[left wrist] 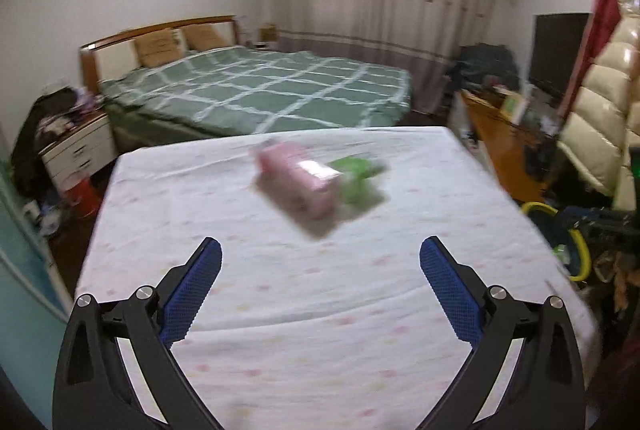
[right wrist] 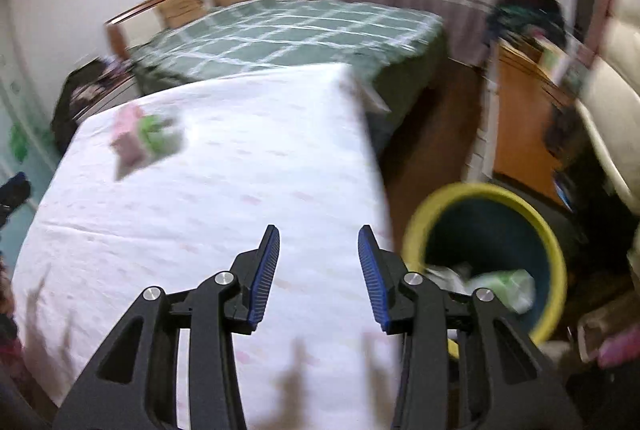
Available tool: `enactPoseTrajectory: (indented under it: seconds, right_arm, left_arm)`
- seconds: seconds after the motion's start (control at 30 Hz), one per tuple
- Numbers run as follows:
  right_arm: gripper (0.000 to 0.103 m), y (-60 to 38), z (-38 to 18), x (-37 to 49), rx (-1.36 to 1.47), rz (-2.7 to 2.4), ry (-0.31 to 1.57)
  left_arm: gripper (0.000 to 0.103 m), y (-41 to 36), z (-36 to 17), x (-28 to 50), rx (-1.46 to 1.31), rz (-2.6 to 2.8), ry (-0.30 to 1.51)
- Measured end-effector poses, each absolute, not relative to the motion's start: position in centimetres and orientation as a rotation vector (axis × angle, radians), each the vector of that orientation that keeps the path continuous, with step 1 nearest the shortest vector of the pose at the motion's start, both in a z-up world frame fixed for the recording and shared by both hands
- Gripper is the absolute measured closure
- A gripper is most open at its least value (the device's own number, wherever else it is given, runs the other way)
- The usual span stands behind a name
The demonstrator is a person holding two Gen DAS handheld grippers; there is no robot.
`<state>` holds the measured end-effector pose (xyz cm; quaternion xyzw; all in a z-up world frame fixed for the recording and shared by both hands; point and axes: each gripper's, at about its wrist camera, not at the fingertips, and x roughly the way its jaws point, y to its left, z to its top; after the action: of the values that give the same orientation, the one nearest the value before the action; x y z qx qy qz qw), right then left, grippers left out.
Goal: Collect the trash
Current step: 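Grasp the green-lidded plastic jar with the right tool, then carry the plastic jar over the bin and open the right tool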
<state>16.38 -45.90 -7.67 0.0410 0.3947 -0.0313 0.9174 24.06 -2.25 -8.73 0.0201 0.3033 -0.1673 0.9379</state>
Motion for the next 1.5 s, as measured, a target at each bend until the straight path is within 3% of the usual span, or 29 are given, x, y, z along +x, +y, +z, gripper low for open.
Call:
enactPoseTrajectory:
  seconds: [0.27,0.37,0.53,1.13,1.5]
  right_arm:
    - [0.056,-36.3,-7.5,24.9,-0.033,0.137,0.818]
    - [0.046,-34.3,-7.6,28.3,-0.026,0.187,0.812]
    - [0.037,-31.6,-7.9,32.5,-0.067,0.224,0.793]
    - [0.033,-28.8,-10.5,37.8,-0.122,0.257,0.844]
    - [0.036,-28.8,-12.1,38.4,-0.079,0.226,0.891]
  left_arm:
    - [0.005,2.0,-11.9,25.8,-0.019,-0.274,0.616]
    - [0.005,2.5,-12.4,26.2,-0.039,-0.284,0.621]
    - [0.005,1.9,-12.7,26.2,-0.049,-0.292,0.631]
    - [0.005,0.8,-12.6,25.7,-0.054,-0.321,0.649]
    - [0.005,0.5,-12.7,25.6,-0.048,-0.333,0.659]
